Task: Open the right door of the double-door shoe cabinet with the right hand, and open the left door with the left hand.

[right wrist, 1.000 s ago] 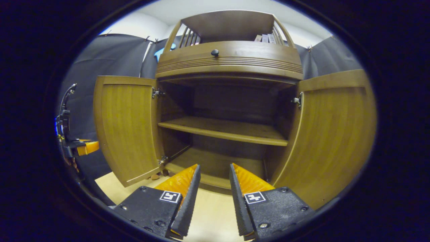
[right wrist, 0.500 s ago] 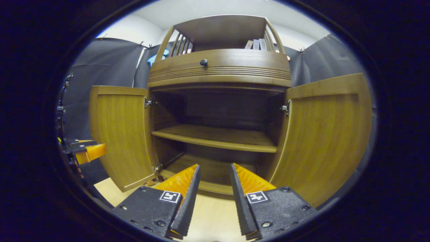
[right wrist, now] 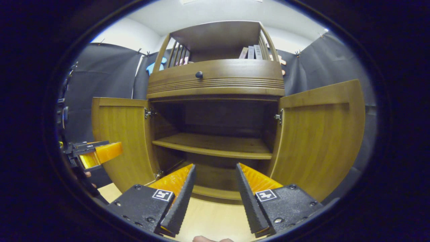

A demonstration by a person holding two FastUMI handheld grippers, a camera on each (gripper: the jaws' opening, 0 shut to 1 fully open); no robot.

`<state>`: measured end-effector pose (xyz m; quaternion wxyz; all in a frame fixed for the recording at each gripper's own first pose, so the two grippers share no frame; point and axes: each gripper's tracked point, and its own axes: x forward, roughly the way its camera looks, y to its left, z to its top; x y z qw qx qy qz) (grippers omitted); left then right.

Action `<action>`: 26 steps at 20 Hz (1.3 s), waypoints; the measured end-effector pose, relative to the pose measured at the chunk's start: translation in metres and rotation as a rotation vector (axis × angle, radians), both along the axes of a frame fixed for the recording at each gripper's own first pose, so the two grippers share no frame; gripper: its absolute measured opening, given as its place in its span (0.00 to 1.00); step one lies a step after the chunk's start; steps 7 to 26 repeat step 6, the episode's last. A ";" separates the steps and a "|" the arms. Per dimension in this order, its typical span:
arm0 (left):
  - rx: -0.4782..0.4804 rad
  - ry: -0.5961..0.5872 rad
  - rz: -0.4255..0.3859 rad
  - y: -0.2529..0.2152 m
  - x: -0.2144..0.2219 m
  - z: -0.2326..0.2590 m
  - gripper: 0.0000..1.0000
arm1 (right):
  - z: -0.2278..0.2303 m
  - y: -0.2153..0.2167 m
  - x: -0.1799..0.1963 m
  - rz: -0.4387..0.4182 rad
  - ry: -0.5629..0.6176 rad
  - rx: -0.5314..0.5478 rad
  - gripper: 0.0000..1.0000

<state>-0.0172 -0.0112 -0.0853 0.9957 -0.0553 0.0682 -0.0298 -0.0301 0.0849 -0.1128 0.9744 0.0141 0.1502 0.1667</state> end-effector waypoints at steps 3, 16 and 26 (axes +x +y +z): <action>0.014 -0.004 -0.006 -0.005 -0.003 0.005 0.94 | 0.009 -0.014 0.000 -0.045 -0.020 0.010 0.84; 0.042 -0.024 -0.013 -0.010 -0.006 0.014 0.95 | 0.012 -0.027 -0.001 -0.080 -0.022 0.023 0.87; 0.042 -0.024 -0.013 -0.010 -0.006 0.014 0.95 | 0.012 -0.027 -0.001 -0.080 -0.022 0.023 0.87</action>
